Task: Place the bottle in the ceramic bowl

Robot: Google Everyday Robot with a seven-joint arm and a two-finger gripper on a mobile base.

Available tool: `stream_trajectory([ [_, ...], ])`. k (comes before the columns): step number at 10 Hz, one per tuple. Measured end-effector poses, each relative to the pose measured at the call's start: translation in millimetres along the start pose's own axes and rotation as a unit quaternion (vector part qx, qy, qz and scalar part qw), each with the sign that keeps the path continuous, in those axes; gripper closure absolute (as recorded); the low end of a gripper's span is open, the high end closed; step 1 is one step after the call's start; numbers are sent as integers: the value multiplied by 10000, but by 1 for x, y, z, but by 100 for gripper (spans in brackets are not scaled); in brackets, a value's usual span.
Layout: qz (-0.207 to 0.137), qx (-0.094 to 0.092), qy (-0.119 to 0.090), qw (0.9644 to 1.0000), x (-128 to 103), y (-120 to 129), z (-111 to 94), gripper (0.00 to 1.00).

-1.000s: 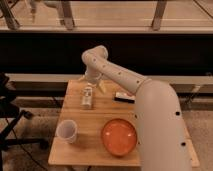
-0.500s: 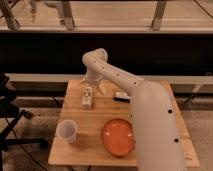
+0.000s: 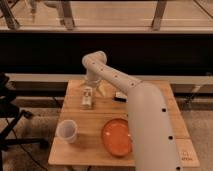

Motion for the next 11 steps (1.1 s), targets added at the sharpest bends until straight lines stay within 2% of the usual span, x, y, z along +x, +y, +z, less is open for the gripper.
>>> stream_trajectory([
  [11, -94, -128, -49, 9999, 3, 4, 25, 0],
])
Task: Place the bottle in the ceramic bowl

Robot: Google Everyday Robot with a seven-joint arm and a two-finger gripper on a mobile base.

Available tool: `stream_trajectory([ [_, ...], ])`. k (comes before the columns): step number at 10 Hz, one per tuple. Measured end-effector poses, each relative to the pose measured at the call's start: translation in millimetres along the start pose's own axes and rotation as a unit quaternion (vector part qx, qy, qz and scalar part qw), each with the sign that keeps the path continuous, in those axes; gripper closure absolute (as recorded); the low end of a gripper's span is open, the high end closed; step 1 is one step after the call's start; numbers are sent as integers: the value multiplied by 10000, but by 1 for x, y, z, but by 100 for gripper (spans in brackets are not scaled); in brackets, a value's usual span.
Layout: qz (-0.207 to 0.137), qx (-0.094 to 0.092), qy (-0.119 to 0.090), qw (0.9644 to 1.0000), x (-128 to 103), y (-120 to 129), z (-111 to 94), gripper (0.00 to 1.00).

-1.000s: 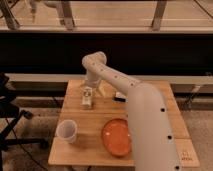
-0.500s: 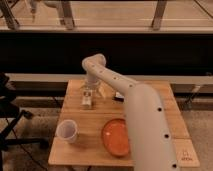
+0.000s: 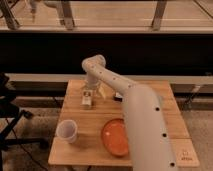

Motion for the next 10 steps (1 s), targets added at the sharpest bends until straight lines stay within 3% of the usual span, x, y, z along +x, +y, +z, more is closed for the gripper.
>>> stream_trajectory([
  [10, 1, -48, -25, 10000, 7, 2, 14, 0],
])
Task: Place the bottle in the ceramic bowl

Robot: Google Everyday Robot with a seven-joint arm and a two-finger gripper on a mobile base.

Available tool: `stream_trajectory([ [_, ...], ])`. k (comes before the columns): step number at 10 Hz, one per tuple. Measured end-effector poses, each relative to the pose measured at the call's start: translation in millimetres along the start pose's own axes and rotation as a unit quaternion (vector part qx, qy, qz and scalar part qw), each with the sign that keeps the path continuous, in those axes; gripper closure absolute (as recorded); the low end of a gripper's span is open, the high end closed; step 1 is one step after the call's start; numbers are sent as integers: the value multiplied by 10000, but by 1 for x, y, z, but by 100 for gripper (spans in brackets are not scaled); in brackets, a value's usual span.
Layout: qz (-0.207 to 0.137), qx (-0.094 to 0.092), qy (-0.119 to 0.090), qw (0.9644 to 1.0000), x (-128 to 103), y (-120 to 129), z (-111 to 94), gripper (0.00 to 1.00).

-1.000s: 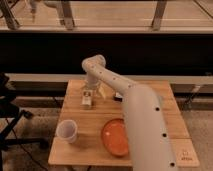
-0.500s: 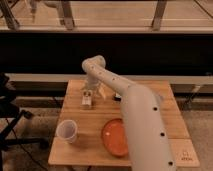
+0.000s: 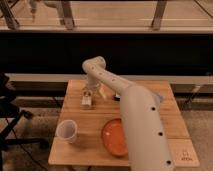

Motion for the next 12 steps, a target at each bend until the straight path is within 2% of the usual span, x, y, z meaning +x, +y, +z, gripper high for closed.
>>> stream_trajectory([
  [12, 44, -62, 12, 10000, 14, 1, 6, 0],
])
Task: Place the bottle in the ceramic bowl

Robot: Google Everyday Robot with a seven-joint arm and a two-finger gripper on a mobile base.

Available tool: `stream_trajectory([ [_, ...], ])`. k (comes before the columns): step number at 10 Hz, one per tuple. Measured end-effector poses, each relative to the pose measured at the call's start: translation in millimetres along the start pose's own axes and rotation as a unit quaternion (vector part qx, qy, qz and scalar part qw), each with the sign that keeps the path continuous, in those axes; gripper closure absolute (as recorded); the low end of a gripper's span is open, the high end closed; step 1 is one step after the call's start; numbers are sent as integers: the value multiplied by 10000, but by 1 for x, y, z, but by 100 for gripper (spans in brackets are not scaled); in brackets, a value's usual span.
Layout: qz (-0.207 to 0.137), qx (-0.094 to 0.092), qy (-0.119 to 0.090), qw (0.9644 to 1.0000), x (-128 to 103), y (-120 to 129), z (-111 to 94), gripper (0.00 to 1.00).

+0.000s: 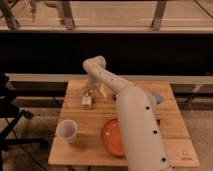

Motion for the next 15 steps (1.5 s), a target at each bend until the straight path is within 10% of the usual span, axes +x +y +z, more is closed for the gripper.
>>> stream_trajectory([
  [15, 27, -102, 43, 9999, 11, 7, -1, 11],
])
